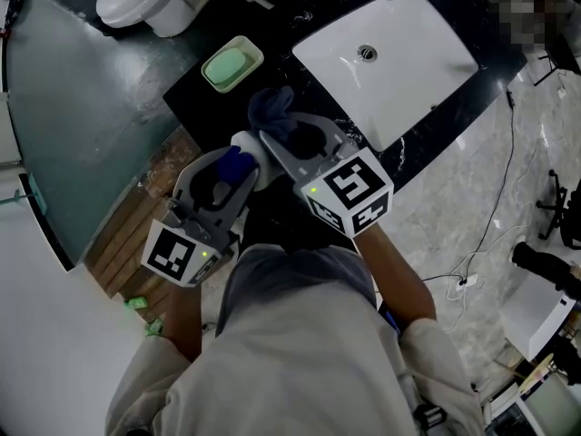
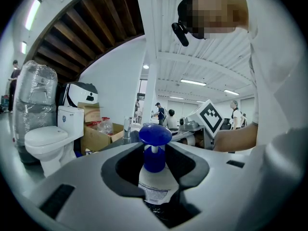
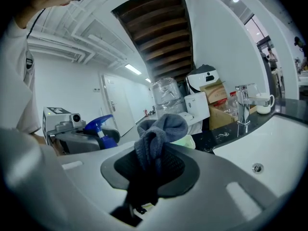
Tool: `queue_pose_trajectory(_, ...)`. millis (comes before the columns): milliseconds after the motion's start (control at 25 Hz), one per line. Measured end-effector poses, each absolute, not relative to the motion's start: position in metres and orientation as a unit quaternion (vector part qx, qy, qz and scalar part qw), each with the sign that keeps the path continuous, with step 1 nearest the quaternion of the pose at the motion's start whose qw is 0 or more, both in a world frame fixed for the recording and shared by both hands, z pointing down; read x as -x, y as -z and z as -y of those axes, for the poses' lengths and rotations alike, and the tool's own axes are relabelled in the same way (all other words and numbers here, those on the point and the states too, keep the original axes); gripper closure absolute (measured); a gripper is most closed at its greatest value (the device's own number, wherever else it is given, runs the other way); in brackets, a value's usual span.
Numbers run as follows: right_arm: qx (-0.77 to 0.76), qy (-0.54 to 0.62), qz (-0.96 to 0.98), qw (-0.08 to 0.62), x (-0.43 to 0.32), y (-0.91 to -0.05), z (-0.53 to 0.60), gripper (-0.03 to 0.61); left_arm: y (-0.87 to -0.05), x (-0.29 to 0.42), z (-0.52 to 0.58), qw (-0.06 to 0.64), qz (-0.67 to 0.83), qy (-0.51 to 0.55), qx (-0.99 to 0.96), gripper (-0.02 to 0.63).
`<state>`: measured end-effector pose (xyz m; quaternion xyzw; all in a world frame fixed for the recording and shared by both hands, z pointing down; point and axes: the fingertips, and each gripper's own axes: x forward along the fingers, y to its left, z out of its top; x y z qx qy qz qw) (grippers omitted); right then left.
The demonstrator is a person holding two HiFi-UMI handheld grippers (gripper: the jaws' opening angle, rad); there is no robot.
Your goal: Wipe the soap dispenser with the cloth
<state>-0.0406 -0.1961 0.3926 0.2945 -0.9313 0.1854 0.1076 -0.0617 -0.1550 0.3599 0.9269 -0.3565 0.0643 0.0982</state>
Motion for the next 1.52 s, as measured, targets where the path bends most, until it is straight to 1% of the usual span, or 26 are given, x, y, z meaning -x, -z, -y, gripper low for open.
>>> queue_pose_trajectory(680, -0.315, -0.211, 0.914, 0.143, 0.036, -0.427, 0.197, 0.505, -0.365, 0.073, 0.151, 0.106, 0.36, -0.052, -0.925, 0.477)
queue_pose_trajectory(1520, -0.332, -0.215, 0.899, 0.186, 0.025, -0.463, 0.2, 0.505, -0.372, 0.081, 0.147, 0.109, 0.362, -0.057, -0.924, 0.477)
